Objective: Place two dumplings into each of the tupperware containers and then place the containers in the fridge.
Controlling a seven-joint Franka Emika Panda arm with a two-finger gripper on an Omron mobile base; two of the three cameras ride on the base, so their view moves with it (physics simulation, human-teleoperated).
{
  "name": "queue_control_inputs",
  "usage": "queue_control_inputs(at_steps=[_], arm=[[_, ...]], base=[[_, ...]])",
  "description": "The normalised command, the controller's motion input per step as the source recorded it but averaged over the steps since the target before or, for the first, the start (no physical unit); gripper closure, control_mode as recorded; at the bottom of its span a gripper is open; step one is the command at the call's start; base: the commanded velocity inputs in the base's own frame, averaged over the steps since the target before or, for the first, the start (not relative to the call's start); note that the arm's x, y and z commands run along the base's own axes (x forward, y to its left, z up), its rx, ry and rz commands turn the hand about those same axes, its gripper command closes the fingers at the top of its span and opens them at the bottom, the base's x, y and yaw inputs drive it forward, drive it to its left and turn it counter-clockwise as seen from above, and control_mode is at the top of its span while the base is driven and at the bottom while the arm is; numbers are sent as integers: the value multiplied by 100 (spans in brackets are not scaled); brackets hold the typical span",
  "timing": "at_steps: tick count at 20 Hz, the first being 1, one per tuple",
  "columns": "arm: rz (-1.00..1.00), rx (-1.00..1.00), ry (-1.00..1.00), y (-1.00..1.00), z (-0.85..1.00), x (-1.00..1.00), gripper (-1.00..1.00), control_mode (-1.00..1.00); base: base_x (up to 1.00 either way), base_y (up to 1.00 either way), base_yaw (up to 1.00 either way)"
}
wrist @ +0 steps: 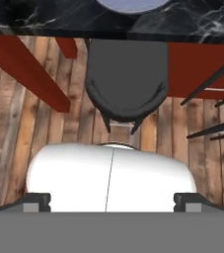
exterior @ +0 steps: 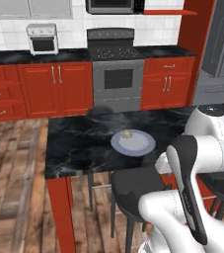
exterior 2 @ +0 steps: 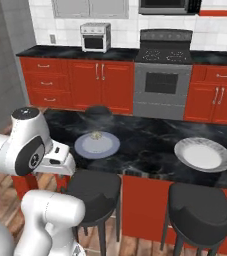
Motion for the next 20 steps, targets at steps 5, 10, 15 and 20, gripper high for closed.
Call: queue_control_inputs(at_steps=[5,10,15,20], arm=[[0,0,0,0,0,0,-100,100],[-2,0,0,3,0,34,-100,-100],[0,0,9,34,-2,100,-100,-100],[0,0,16,22,-16,100,-100,-100]], base=[[59,0,-12],[38,2,-10],[0,0,0],[0,0,0]])
